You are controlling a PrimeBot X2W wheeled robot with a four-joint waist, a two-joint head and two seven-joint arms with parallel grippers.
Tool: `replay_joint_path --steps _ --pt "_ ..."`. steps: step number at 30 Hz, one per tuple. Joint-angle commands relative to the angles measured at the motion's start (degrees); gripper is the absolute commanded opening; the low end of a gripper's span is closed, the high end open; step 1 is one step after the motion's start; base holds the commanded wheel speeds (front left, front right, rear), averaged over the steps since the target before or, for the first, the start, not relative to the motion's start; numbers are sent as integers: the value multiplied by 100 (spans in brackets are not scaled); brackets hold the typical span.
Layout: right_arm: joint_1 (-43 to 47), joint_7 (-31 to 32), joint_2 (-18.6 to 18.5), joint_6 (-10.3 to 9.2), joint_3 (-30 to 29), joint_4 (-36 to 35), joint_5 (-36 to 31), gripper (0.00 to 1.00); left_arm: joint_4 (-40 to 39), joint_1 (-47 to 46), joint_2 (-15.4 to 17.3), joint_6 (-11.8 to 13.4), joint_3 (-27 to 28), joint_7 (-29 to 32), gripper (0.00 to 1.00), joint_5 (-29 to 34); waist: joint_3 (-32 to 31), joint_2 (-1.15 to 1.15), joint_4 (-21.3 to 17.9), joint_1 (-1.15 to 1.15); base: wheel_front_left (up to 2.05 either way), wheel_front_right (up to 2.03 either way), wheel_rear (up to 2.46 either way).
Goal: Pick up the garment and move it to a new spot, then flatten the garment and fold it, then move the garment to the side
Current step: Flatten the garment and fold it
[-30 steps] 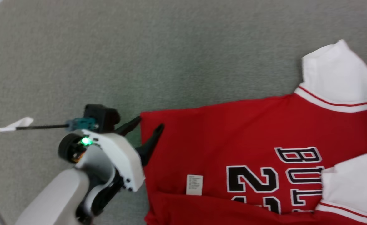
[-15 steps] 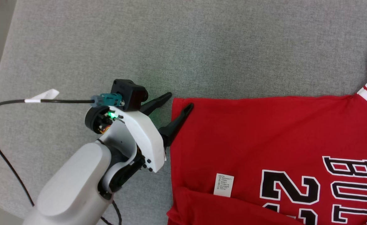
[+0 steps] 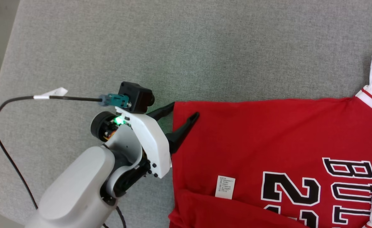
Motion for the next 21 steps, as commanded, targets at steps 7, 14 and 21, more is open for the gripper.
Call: replay_joint_path --steps 7,14,21 --pt "71 -112 141 20 333 36 138 0 41 153 -74 -109 -206 155 0 -121 -22 0 -32 0 0 0 0" --pt "-281 -997 187 11 166 230 28 0 223 -134 -110 -1 172 -347 0 -44 -301 0 -164 0 0 0 0" --pt "-315 -1441 288 11 156 419 221 0 332 -92 -56 16 391 -598 0 -176 -778 0 -406 0 0 0 0"
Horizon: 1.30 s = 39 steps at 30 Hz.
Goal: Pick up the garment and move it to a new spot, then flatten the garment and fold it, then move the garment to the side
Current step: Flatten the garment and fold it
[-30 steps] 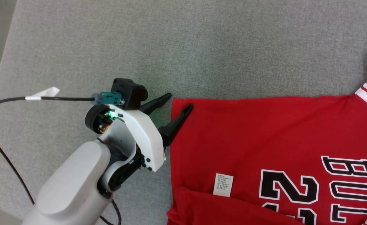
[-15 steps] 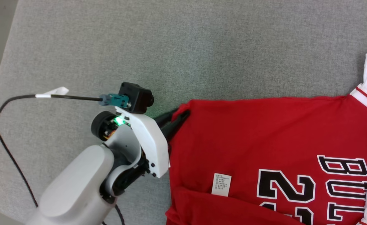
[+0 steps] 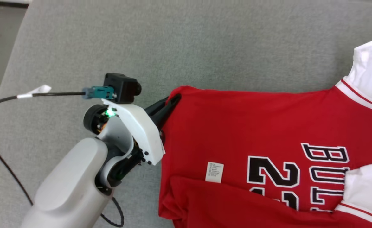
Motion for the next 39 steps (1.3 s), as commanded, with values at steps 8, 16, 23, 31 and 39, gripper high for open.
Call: replay_joint_path --steps 8,16,23,31,39 --pt "1042 -511 -150 14 250 -546 467 0 -382 858 242 190 135 -307 0 -184 -724 0 -532 -1 0 0 0" --pt "2817 -1219 -445 13 -7 -1225 908 0 -1130 2154 430 560 201 -716 0 -269 -1098 0 -805 -1 0 0 0" --pt "3838 -1631 -199 13 -171 -1554 902 0 -1461 2951 423 772 161 -926 0 -370 -1127 0 -933 -1 0 0 0" --pt "4201 -1618 -39 13 -142 -1518 714 100 -1453 3211 512 954 297 -1121 55 -299 -1197 0 -977 -1 0 0 0" --pt "4709 -1277 -259 13 -144 -1724 875 100 -1361 3658 801 1054 278 -1337 100 -84 -1484 0 -1032 -1 0 0 0"
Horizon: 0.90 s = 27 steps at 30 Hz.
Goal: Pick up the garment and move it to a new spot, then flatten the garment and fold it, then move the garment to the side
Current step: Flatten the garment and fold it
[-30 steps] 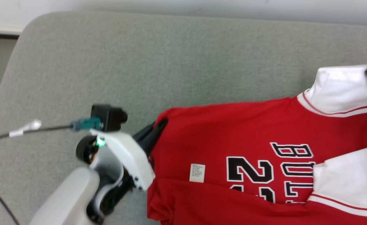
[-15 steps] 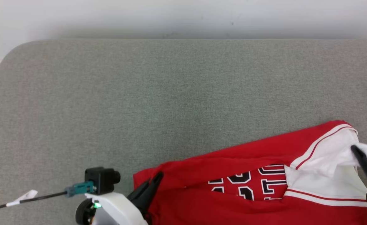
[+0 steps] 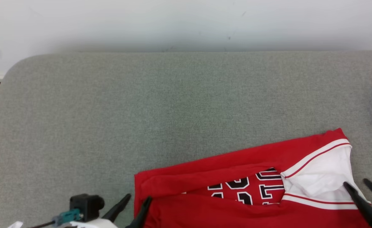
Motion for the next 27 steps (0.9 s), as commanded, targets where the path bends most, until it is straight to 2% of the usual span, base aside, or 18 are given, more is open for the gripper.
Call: replay_joint_path --steps 1,7,10,13,18,27 --pt "52 2 -62 4 -75 -44 46 100 -20 72 67 37 35 -65 100 54 -59 0 -20 1 0 0 0" --pt "-58 152 45 4 -652 -26 -37 100 -41 367 37 427 134 -1092 100 801 -150 0 -17 1 0 0 0" --pt "-255 425 211 4 -782 207 -352 100 42 351 -109 570 79 -1679 100 1207 -141 0 62 1 0 0 0" --pt "-480 688 490 4 -795 470 -686 100 156 254 -384 655 63 -1997 100 1479 -120 0 170 1 0 0 0" --pt "-697 1178 815 4 -794 1072 -1371 100 445 207 -789 537 57 -2111 100 1873 -70 0 345 1 0 0 0" --pt "-733 1607 1127 2 -761 1585 -1546 100 422 462 -1396 128 699 -2101 100 2523 33 0 434 1 0 0 0"
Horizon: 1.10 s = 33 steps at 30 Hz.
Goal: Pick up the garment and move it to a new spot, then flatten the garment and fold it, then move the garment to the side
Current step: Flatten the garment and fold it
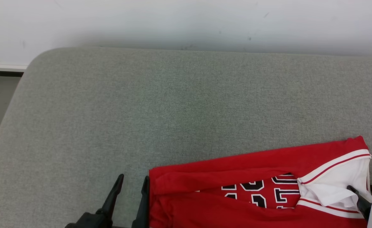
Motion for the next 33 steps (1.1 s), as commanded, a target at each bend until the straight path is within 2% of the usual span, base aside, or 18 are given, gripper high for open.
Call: replay_joint_path --steps 1,5,6,8,12,17,27,33 --pt "-13 73 106 -1 96 117 32 100 -21 85 -50 -53 79 -7 100 108 14 0 7 0 0 0 0" --pt "-141 89 331 22 374 175 302 100 -9 149 -273 -286 347 -7 100 339 35 0 42 0 0 0 0" --pt "-180 53 383 31 501 131 390 85 3 159 -330 -347 395 -7 100 392 39 0 55 0 0 0 0" --pt "-238 -28 452 34 655 95 601 0 36 200 -441 -461 492 -7 100 459 38 0 78 0 0 0 0" --pt "-352 -212 311 20 844 70 961 0 107 279 -613 -647 664 -8 100 647 6 0 108 0 0 0 0" --pt "-464 -444 -81 6 856 91 1258 0 153 405 -765 -819 886 -8 100 800 -56 0 97 0 0 0 0" --pt "-600 -677 -754 -5 513 189 1648 0 198 562 -951 -1035 1230 -8 100 1018 -96 0 -154 0 0 0 0" --pt "-498 -726 -1334 -6 141 98 1755 0 265 611 -982 -1114 1337 -8 100 1066 -112 0 -245 0 0 0 0"
